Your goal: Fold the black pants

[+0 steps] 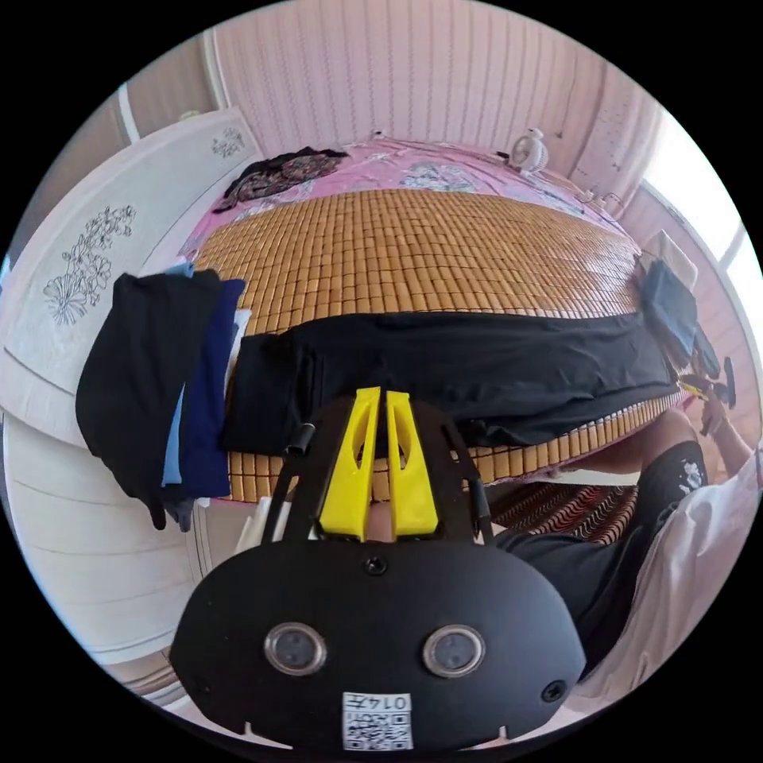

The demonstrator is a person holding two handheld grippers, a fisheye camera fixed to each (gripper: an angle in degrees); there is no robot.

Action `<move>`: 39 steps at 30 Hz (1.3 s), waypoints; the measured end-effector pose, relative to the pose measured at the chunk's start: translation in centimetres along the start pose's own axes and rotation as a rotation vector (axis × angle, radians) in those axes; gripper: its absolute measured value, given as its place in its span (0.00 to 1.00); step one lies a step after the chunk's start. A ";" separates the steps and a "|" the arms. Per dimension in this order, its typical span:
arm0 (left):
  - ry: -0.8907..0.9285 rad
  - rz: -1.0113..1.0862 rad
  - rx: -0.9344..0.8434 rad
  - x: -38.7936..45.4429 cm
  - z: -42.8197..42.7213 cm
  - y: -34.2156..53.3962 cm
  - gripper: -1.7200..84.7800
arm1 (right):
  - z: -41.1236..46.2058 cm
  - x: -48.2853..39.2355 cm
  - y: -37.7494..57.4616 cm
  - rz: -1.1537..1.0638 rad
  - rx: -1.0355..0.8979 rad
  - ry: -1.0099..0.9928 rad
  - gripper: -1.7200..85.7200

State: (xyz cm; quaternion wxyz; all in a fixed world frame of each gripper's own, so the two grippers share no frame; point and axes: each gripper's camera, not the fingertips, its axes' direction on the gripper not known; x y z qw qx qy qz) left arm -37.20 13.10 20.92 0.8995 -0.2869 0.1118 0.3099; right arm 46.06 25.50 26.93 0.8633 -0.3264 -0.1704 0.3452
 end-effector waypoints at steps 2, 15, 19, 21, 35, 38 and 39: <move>0.066 0.081 0.030 3.5 0.6 -0.9 0.07 | 0.9 0.8 -0.8 0.028 -0.034 -0.008 0.12; 0.226 0.754 -0.047 30.1 5.0 -8.9 0.15 | -6.7 1.6 -1.1 -0.090 0.136 -0.112 0.02; 0.165 0.907 -0.124 34.6 6.7 -9.8 0.07 | -7.2 2.7 -1.1 -0.072 0.144 -0.200 0.02; 0.092 0.989 -0.132 35.9 7.1 -9.9 0.03 | -7.5 3.2 -1.1 -0.076 0.147 -0.207 0.02; 0.224 0.996 -0.129 38.4 4.7 -10.1 0.01 | 1.4 6.1 0.6 -0.069 -0.097 0.066 0.03; 0.235 0.966 -0.141 38.7 5.4 -9.8 0.01 | 2.0 5.8 0.6 -0.071 -0.080 0.072 0.04; 0.231 0.956 -0.148 38.7 5.6 -9.8 0.01 | 2.0 5.7 0.6 -0.073 -0.062 0.077 0.04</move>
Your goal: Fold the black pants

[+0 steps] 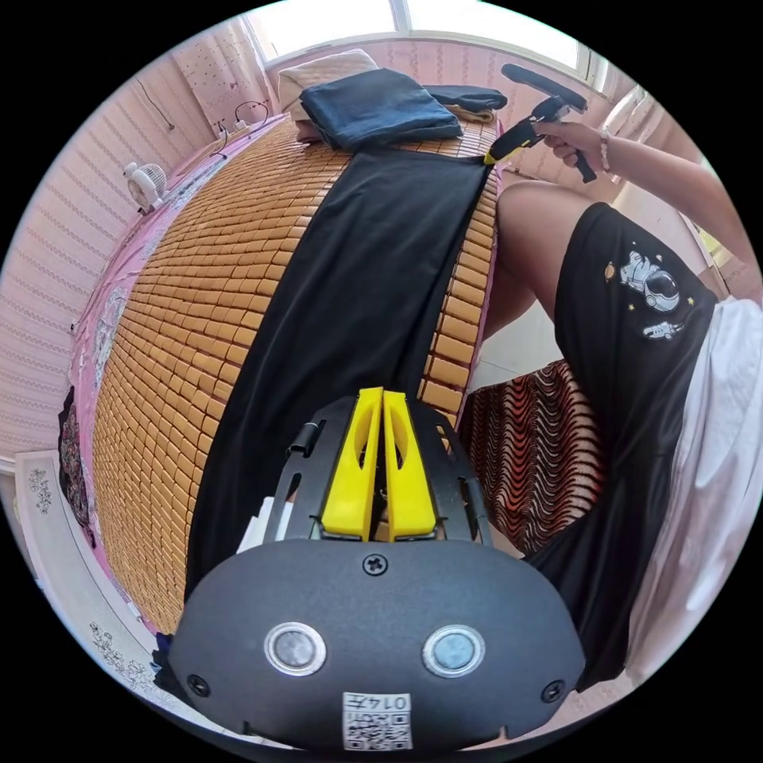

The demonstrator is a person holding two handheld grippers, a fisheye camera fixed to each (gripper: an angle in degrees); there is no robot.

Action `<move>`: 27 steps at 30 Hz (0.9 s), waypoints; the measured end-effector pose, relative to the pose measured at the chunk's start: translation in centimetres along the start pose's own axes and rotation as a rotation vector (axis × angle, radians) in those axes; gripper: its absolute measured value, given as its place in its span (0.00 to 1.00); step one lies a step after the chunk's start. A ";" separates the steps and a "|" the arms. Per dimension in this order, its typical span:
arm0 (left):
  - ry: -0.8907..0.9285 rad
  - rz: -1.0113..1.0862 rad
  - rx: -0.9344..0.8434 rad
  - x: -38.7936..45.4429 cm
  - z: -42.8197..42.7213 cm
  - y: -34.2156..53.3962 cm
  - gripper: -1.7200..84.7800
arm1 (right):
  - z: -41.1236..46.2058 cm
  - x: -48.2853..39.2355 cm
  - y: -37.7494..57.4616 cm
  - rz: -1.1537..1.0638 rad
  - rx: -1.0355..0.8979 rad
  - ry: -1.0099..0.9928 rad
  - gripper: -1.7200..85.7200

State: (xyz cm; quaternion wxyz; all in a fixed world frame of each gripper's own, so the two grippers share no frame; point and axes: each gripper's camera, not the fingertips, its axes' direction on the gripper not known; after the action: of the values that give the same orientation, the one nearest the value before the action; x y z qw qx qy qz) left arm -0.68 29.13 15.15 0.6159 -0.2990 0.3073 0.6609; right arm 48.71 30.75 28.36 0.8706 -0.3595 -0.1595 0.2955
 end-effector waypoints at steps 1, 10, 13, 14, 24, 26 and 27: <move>-0.008 -0.007 -0.003 0.0 0.1 0.1 0.01 | 0.0 -0.1 0.0 0.001 0.010 0.007 0.05; 0.012 -0.187 -0.028 -2.4 2.6 3.1 0.01 | 3.7 -2.4 -1.5 -0.010 -0.067 0.046 0.08; 0.025 -0.214 -0.061 -2.9 4.1 4.6 0.01 | 4.1 -4.9 -1.7 -0.130 -0.078 0.087 0.03; 0.037 -0.220 -0.052 -3.0 4.3 5.0 0.01 | 4.1 -5.7 -1.8 -0.166 -0.069 0.128 0.03; 0.255 -0.250 0.011 -1.3 6.9 10.1 0.01 | 8.1 -7.3 -2.8 -0.110 -0.093 0.237 0.03; 0.278 -0.298 0.023 -1.2 7.3 11.8 0.01 | 8.8 -7.6 -2.8 -0.078 -0.103 0.226 0.03; 0.295 -0.320 0.027 -1.0 7.4 13.0 0.01 | 9.1 -7.8 -2.7 -0.055 -0.113 0.217 0.04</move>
State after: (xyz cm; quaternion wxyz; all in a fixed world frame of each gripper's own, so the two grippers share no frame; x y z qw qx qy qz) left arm -13.69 33.50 21.07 0.6653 -0.4292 0.3514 0.4997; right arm 39.31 29.14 36.12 0.8689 -0.4334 -0.0905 0.2214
